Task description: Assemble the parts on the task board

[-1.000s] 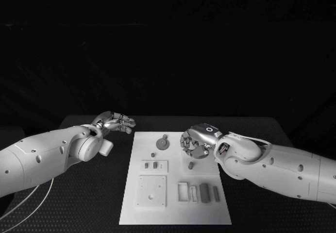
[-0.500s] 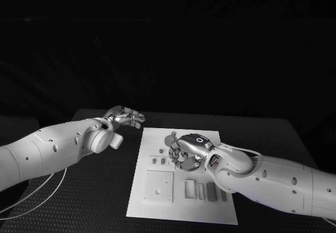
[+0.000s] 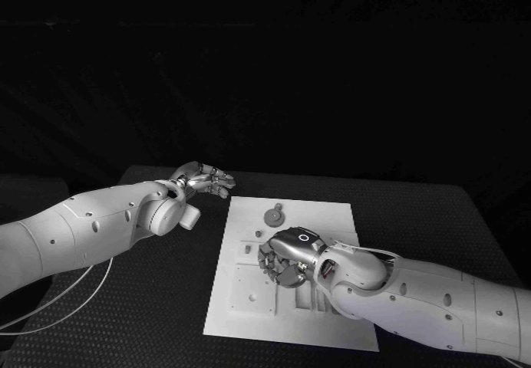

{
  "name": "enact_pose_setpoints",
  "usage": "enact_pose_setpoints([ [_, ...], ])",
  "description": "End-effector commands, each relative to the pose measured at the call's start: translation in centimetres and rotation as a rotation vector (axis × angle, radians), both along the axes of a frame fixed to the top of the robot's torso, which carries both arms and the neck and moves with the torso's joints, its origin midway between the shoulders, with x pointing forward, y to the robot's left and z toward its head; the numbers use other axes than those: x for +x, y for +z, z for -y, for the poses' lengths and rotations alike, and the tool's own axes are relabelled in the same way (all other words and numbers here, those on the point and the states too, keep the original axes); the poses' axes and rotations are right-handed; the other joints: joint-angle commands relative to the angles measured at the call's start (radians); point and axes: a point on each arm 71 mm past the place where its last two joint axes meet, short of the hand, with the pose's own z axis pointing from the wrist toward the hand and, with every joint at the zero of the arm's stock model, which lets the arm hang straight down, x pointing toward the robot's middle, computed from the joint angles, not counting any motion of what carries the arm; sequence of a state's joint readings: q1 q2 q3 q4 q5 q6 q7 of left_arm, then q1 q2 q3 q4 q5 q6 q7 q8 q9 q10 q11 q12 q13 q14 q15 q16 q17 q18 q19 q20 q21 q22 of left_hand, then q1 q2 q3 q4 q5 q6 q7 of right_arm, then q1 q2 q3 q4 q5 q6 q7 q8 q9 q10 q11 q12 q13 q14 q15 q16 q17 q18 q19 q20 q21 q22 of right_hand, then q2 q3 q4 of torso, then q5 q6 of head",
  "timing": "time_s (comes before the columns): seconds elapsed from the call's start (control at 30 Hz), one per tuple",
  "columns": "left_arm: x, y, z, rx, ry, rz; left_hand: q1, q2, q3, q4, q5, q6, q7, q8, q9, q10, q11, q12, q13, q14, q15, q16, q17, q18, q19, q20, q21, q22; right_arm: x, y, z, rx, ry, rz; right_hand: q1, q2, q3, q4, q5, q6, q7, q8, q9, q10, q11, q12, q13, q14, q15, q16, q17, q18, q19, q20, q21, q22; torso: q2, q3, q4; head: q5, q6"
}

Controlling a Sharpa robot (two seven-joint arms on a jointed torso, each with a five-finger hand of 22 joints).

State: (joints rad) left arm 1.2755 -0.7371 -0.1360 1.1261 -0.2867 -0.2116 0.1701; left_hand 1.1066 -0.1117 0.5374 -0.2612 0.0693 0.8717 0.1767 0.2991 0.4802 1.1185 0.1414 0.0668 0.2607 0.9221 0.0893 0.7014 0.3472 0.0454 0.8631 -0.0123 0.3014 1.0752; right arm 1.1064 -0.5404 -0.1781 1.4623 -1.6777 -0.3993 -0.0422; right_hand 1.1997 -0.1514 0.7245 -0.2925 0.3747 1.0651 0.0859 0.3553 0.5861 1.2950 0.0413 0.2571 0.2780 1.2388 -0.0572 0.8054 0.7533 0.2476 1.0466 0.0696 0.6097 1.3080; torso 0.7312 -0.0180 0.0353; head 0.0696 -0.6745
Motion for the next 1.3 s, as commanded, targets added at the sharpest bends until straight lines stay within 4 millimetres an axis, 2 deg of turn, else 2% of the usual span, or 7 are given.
enact_pose_setpoints([
  [0.03,0.1,0.2,0.3,-0.008,-0.009,0.009,0.002,0.005,-0.007,0.002,-0.005,-0.003,0.0,0.005,0.0,0.002,-0.001,0.005,-0.002,0.007,-0.002,-0.005,0.002,0.001,0.005,0.001,-0.005,-0.002,-0.3,-0.7,-0.1,-0.04,0.026,-0.003,0.026,0.038,0.006,0.001,0.002,0.007,0.002,0.002,0.001,0.004,0.0,0.001,0.002,0.003,-0.007,0.005,-0.002,0.014,0.006,0.002,0.004,0.02,0.0,0.0,0.0007,0.005,-0.007],
  [0.3,0.1,0.2,0.4,-0.008,-0.012,0.009,0.002,0.005,-0.007,0.002,-0.005,-0.003,0.0,0.005,0.0,0.003,-0.001,0.005,-0.002,0.007,-0.002,-0.005,0.002,0.001,0.005,0.001,-0.005,-0.002,-0.6,-1.5,-0.1,-0.063,0.033,-0.013,0.025,0.038,0.007,0.001,0.002,0.006,0.002,0.002,0.001,0.004,0.0,0.001,0.002,0.003,-0.007,0.005,-0.002,0.014,0.006,0.002,0.004,0.02,0.0,0.0008,-0.0001,0.013,-0.016],
  [0.5,0.1,0.2,0.4,-0.009,-0.013,0.008,0.002,0.005,-0.007,0.002,-0.005,-0.003,0.0,0.005,0.0,0.003,-0.001,0.005,-0.002,0.007,-0.002,-0.006,0.003,0.001,0.005,0.001,-0.005,-0.002,-0.6,-1.8,-0.1,-0.071,0.033,-0.008,0.025,0.039,0.007,0.001,0.002,0.006,0.002,0.002,0.002,0.004,0.0,0.001,0.003,0.003,-0.007,0.005,-0.002,0.014,0.006,0.002,0.004,0.02,0.0,0.0,-0.0004,0.013,-0.019],
  [1.3,0.1,0.2,0.5,-0.01,-0.016,0.008,0.001,0.005,-0.008,0.003,-0.005,-0.003,0.0,0.005,0.0,0.003,-0.001,0.004,-0.003,0.008,-0.002,-0.009,0.006,0.001,0.006,0.001,-0.006,-0.002,-0.5,-2.4,-0.4,-0.09,0.029,0.004,0.024,0.039,0.006,0.0,0.001,0.006,0.002,0.002,0.004,0.004,0.0,0.0,0.005,0.004,-0.007,0.006,-0.002,0.014,0.006,0.001,0.005,0.02,0.0,-0.0001,-0.0008,0.017,-0.024],
])
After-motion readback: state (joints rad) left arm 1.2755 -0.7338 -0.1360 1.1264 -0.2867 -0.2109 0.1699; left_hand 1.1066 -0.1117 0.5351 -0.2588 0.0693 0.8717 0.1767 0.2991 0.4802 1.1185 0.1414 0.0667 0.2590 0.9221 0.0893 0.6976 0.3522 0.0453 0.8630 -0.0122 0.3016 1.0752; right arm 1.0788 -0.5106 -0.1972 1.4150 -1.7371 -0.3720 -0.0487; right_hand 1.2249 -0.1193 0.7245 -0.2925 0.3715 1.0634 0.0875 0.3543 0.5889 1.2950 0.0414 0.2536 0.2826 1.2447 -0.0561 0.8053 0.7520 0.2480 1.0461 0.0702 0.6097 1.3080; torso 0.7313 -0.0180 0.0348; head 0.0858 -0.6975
